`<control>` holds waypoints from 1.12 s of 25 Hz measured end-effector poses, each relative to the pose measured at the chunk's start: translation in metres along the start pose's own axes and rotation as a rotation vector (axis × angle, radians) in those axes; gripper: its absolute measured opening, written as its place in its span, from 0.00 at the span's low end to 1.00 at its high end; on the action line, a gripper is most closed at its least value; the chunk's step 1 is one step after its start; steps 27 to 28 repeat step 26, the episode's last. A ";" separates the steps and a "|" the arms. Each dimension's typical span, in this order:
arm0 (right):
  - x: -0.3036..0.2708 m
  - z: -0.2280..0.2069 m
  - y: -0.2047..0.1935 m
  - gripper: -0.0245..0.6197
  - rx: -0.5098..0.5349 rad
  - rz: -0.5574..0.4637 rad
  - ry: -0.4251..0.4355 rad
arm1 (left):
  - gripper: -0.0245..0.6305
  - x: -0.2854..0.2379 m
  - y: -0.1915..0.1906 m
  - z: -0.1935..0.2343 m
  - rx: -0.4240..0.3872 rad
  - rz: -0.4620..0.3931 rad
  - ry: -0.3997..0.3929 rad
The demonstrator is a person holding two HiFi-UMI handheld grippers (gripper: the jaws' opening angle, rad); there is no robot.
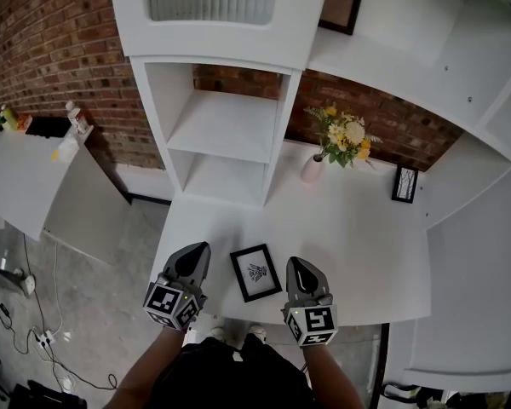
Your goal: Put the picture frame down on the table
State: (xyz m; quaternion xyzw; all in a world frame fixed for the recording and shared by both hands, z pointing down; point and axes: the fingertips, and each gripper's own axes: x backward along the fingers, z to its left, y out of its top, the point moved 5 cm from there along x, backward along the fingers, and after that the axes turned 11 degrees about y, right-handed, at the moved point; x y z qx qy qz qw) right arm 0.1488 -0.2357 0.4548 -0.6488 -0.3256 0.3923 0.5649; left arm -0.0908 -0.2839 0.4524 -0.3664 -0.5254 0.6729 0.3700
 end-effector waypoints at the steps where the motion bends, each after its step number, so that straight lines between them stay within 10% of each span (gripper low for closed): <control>1: -0.001 0.000 0.001 0.04 0.002 -0.004 0.001 | 0.04 0.000 0.001 0.000 0.001 -0.002 0.000; 28: -0.002 -0.001 0.010 0.04 0.008 -0.038 -0.002 | 0.04 -0.005 0.016 -0.004 -0.008 -0.054 -0.015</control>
